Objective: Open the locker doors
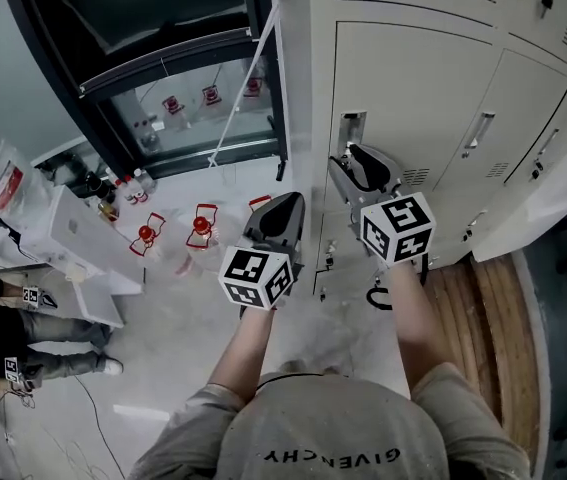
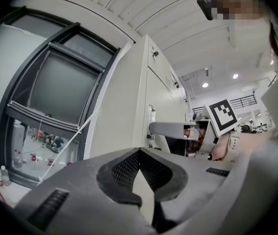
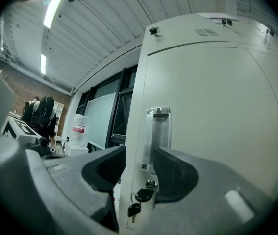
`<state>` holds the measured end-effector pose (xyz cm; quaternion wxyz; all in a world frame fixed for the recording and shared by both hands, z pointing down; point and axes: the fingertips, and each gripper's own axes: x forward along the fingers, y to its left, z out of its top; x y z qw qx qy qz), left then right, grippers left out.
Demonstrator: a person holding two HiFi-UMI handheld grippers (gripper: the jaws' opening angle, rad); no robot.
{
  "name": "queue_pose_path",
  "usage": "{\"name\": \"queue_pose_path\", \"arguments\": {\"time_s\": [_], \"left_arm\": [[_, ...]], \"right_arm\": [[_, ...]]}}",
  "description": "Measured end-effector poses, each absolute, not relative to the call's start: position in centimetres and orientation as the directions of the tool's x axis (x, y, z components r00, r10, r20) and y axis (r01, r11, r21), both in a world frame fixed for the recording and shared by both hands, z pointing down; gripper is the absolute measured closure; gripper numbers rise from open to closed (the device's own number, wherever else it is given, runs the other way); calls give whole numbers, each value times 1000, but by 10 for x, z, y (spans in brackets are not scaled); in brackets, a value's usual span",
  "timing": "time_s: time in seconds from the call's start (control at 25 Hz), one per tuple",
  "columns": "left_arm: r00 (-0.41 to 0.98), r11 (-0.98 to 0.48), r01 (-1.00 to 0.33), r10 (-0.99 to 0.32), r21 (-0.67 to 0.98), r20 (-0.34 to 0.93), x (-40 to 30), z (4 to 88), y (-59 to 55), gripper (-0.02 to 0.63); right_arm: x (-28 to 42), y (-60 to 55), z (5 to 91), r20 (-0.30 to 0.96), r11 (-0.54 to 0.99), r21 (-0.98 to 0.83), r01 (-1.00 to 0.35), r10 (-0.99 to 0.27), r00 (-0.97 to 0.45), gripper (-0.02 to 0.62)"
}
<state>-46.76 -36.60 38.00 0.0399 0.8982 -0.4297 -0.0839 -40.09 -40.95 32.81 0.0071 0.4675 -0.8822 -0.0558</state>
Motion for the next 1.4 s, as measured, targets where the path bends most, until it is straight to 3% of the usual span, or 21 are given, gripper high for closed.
{"name": "queue_pose_path", "arguments": {"time_s": [0.68, 1.4], "left_arm": [[571, -583, -794, -812, 174, -119, -510, 385, -362, 607], [637, -650, -743, -760, 163, -126, -484, 382, -345, 607]], "right_arm": [[-415, -418, 330, -5, 530, 25, -848, -848, -530, 403], [-398, -363, 330, -59, 446, 103, -889, -889, -453, 417]]}}
